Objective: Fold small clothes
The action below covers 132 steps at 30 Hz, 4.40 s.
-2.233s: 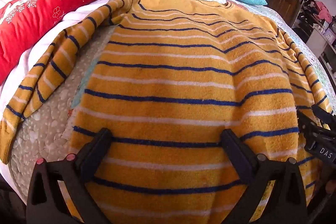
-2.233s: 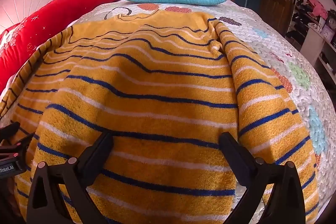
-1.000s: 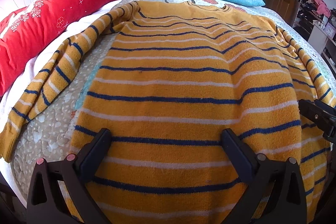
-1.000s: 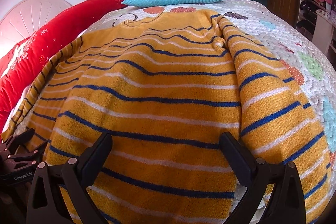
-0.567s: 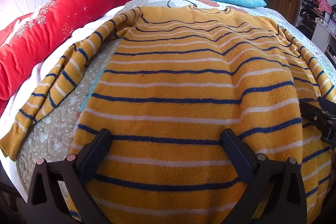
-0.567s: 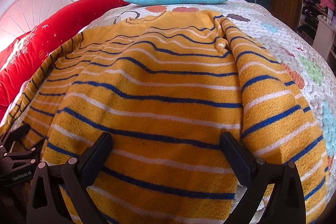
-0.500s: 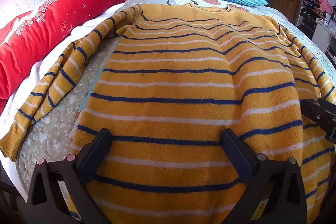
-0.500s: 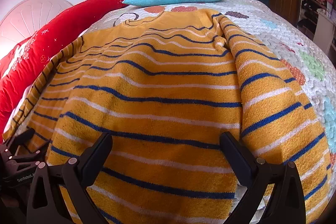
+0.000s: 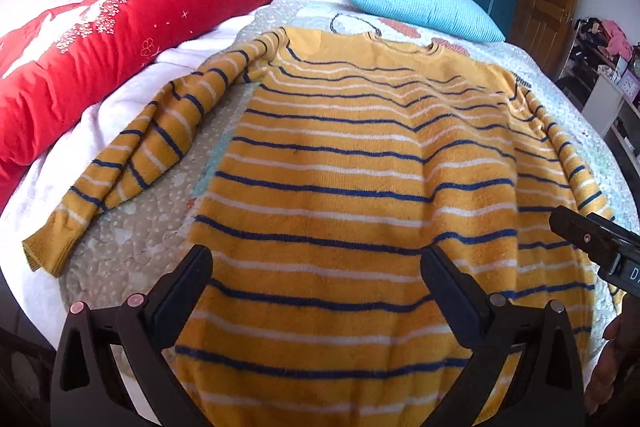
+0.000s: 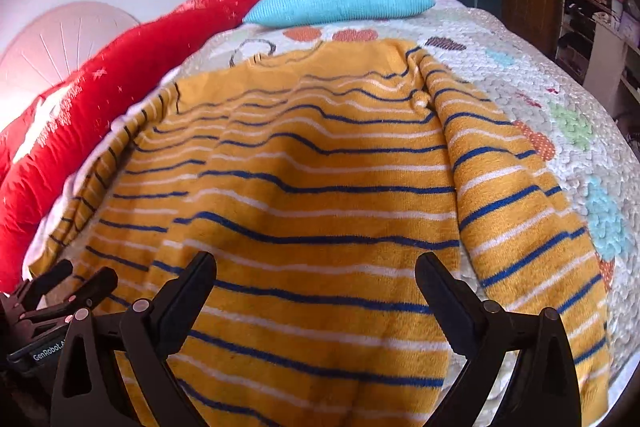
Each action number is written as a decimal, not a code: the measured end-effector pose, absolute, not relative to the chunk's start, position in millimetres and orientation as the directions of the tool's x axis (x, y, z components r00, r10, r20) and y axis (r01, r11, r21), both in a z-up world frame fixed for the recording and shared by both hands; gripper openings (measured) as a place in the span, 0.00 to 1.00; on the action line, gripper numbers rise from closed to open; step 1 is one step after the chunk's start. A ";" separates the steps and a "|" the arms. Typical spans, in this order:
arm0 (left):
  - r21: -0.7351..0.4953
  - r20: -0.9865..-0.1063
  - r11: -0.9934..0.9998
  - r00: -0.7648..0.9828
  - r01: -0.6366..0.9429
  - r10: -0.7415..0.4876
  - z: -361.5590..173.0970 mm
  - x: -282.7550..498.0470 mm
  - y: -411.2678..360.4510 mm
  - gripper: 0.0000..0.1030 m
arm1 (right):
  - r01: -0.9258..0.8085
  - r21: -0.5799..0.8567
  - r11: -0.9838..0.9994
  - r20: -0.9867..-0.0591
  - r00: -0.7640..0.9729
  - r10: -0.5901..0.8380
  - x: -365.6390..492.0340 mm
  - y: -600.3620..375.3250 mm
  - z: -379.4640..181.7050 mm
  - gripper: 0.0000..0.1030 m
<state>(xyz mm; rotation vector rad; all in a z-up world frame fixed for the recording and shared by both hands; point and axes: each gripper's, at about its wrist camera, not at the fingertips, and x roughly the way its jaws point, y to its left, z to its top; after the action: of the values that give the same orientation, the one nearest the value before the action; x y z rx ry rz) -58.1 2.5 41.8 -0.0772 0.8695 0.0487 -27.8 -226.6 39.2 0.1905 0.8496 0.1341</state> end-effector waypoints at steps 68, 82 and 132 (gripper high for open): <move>-0.131 -0.836 0.987 0.524 0.095 -0.161 56.9 -100.9 -43.6 1.00 | 0.046 0.152 0.987 -0.758 0.646 0.086 -73.3 -244.2 31.6 0.96; -0.146 -0.854 0.986 0.492 0.086 -0.169 44.7 -98.0 -40.2 1.00 | 0.025 0.137 0.990 -0.768 0.634 0.090 -72.7 -241.7 26.9 0.96; -0.097 -0.832 0.985 0.554 -0.145 -0.001 68.4 -115.8 68.3 1.00 | 0.382 -0.111 0.917 -0.833 0.468 -0.296 39.3 -523.5 63.4 0.13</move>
<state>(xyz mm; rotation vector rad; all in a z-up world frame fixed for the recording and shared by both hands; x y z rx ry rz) -115.8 68.3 68.4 -0.1609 0.9808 0.0855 39.3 -523.5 63.4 0.0954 1.0014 -0.4164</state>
